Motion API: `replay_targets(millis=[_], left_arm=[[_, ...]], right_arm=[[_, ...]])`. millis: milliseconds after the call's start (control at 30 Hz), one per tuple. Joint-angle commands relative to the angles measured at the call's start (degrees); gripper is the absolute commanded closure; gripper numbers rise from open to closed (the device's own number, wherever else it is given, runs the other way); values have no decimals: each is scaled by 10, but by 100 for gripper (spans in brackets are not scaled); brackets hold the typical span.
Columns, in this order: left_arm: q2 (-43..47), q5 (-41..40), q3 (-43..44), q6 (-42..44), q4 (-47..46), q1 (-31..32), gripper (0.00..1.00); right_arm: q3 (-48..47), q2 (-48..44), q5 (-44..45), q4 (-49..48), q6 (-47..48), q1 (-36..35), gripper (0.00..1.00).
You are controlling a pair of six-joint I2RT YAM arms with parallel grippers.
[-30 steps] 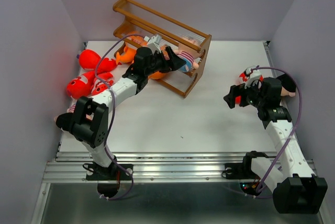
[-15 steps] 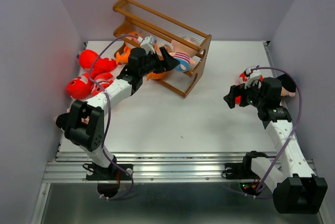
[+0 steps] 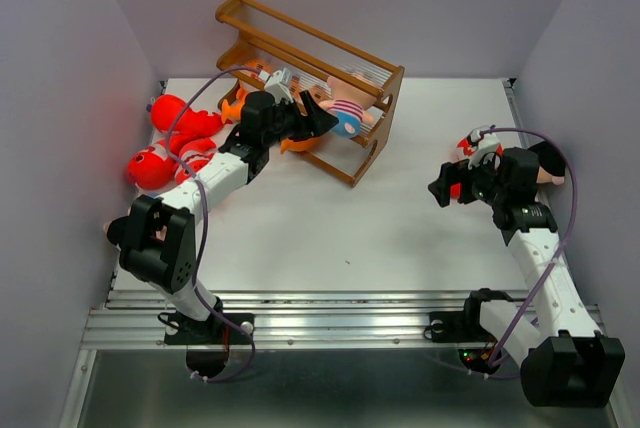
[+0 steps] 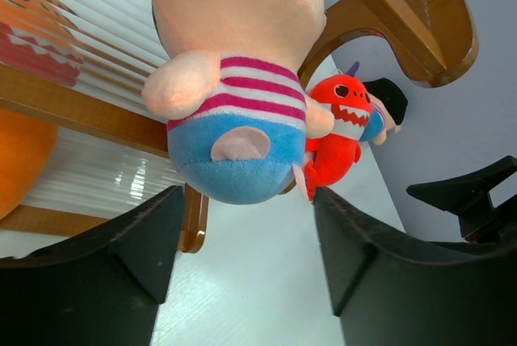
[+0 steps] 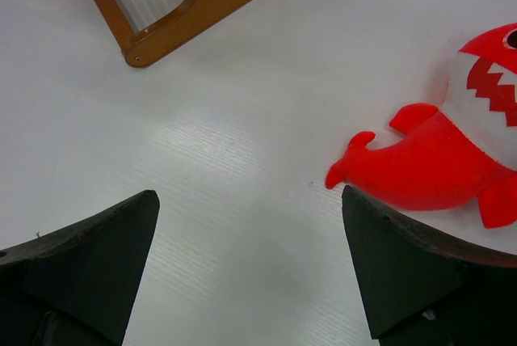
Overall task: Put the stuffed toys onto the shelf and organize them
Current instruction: Place the stuffed toy onto shelf
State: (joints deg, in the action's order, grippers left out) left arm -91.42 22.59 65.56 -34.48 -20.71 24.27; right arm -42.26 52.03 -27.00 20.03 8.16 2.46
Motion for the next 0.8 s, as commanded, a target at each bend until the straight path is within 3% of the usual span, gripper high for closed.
replay_targets(millis=[0, 333, 767], left_arm=[[-2, 25, 2, -6, -28, -1, 28], [-49, 39, 46, -24, -35, 3, 34], [-65, 18, 77, -19, -25, 2, 53]], right_arm=[[0, 2, -2, -28, 9, 4, 0], [0, 2, 1, -28, 10, 4, 0], [0, 0, 2, -28, 11, 4, 0]])
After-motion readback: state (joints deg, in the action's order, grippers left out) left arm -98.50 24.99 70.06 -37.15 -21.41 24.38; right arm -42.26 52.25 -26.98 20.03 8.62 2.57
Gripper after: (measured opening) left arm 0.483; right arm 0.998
